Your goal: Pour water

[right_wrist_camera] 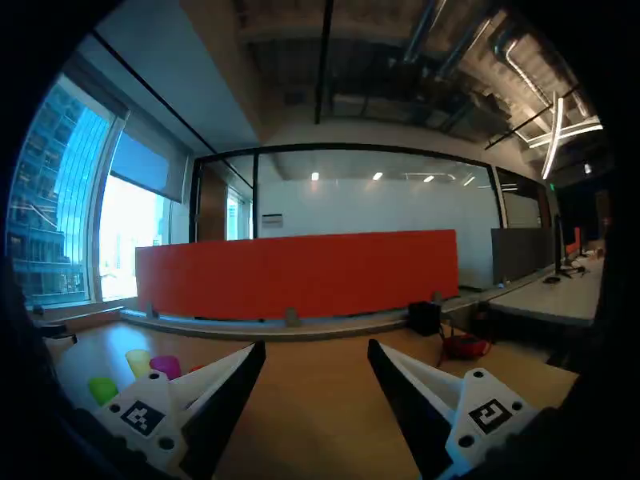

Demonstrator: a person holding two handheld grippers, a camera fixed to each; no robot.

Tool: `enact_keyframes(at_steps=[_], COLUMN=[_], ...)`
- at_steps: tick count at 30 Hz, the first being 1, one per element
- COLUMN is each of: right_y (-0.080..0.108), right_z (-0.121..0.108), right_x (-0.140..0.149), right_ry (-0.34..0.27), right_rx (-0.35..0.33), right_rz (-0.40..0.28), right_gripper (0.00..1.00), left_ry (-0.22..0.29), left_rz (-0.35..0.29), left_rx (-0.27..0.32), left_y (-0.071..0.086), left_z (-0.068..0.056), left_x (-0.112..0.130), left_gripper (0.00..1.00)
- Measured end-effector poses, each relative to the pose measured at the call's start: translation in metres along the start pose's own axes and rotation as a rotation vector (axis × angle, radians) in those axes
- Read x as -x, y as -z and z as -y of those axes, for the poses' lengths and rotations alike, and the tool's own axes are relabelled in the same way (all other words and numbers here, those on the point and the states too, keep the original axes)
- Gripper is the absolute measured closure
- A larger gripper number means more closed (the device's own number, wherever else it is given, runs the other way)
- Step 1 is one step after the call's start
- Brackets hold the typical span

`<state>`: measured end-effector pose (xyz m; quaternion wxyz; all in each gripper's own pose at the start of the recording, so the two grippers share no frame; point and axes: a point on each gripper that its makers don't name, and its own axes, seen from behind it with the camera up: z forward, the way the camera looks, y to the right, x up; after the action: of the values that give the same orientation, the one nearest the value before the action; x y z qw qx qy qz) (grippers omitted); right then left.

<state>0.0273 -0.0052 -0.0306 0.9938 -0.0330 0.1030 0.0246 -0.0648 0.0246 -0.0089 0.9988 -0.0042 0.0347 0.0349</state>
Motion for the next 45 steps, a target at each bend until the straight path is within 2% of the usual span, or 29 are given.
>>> enact_keyframes(at_steps=[21, 45], right_y=[0.0012, 0.0033], right_z=[-0.0040, -0.0017], right_x=[0.0036, 0.0000], right_ry=[-0.020, -0.001], right_rx=[0.005, -0.008], right_rz=[0.002, -0.018], right_gripper=[0.01, 0.01], left_ry=[0.003, 0.000], left_rz=[0.022, 0.024], left_rx=[0.000, 0.001], left_y=[-0.0015, -0.0020], left_z=[0.0007, 0.0025], left_x=[0.0093, 0.0100], left_gripper=[0.02, 0.02])
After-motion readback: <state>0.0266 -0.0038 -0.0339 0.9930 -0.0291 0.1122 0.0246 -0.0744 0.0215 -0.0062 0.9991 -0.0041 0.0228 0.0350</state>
